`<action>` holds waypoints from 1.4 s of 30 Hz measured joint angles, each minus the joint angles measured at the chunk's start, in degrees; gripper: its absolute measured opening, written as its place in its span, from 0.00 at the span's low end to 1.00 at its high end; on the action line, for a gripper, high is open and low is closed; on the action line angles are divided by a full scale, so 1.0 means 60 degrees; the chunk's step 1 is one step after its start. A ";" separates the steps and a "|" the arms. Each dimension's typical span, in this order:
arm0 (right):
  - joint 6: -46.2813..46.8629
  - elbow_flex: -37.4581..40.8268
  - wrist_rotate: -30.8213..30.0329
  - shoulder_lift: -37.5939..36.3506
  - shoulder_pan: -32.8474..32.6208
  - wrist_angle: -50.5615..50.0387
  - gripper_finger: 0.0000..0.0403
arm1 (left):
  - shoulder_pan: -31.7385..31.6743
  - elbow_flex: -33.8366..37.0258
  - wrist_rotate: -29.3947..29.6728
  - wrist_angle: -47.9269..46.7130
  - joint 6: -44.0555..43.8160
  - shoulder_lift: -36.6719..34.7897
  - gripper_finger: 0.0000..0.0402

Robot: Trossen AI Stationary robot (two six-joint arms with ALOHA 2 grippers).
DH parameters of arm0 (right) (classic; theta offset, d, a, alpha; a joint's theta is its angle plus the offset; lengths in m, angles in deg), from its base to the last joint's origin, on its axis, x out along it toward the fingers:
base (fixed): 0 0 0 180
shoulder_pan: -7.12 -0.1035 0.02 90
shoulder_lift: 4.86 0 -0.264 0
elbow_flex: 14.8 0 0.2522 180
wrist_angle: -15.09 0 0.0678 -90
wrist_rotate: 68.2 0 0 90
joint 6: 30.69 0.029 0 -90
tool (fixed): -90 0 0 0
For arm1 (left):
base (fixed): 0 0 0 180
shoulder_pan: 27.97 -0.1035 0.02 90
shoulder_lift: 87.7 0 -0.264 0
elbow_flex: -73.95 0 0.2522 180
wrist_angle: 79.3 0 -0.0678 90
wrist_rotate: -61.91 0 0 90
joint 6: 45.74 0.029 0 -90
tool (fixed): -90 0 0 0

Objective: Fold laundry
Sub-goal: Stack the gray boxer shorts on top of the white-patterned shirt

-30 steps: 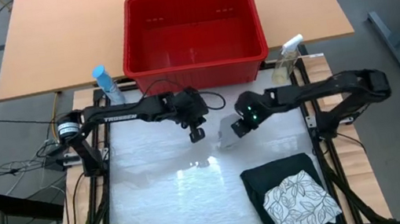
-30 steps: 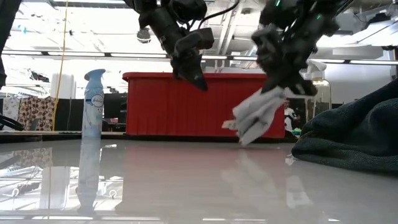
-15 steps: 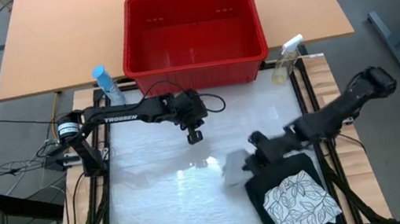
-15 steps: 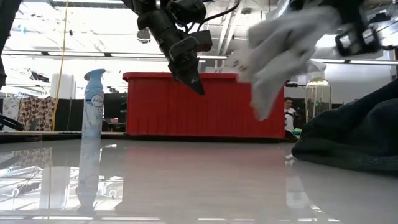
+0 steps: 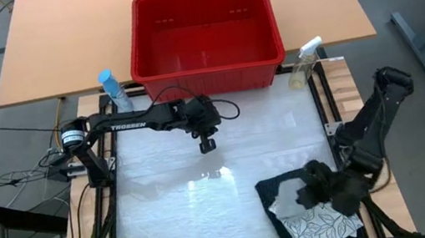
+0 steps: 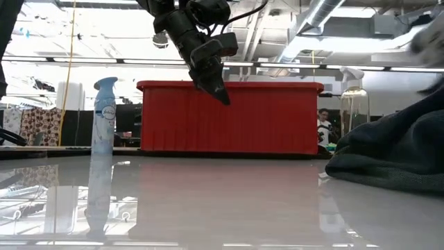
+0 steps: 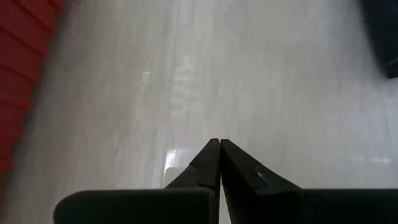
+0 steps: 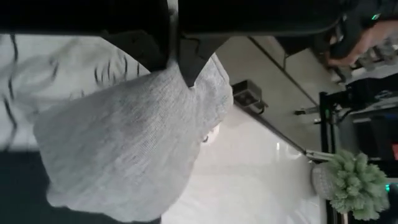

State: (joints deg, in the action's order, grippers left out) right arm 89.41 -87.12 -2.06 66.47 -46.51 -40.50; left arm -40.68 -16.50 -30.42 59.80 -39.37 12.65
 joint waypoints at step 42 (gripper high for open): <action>0.0472 0.0346 0.4221 0.0190 -0.1405 -0.2477 0.57 | 0.0308 0.0007 -0.2914 0.3439 -0.2182 0.0000 0.19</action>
State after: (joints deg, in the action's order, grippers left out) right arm 92.24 -85.05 23.26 67.61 -54.94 -55.36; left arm -38.83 -16.45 -47.90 80.43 -52.46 12.66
